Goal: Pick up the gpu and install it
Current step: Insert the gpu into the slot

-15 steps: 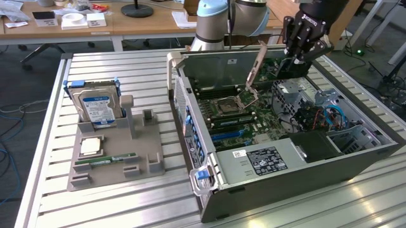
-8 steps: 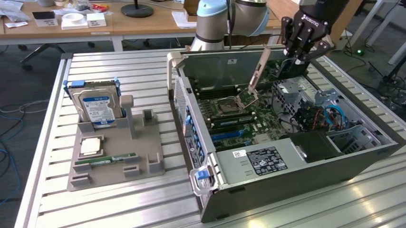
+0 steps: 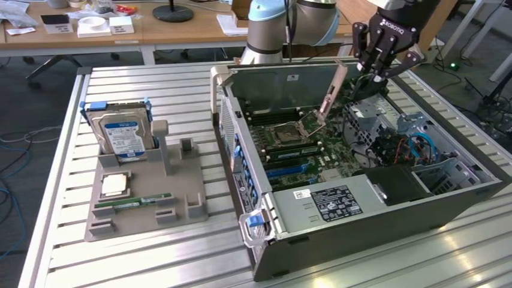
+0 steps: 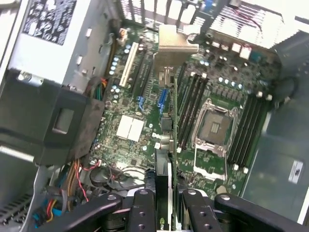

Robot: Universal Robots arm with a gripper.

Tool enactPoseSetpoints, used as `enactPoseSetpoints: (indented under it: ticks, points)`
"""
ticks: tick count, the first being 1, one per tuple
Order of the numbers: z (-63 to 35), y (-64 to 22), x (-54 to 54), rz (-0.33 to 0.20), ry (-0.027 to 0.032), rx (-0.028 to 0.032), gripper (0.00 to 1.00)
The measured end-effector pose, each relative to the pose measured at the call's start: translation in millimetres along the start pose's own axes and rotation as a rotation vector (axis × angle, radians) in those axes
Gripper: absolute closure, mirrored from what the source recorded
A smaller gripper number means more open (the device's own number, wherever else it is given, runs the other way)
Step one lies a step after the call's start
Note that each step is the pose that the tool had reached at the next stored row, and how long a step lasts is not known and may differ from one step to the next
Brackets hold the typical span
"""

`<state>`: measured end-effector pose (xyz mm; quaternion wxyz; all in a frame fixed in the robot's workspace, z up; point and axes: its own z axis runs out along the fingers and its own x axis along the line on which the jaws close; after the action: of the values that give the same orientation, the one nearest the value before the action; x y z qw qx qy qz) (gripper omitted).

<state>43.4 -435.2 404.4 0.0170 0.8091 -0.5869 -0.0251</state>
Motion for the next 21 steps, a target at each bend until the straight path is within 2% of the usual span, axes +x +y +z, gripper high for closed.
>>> enactPoseSetpoints:
  ticks: [16,21]
  points:
    - [0.4,0.0,0.0,-0.257,0.0174,-0.0061,0.74]
    - [0.4,0.0,0.0,-0.320,0.0226,-0.0082,0.74]
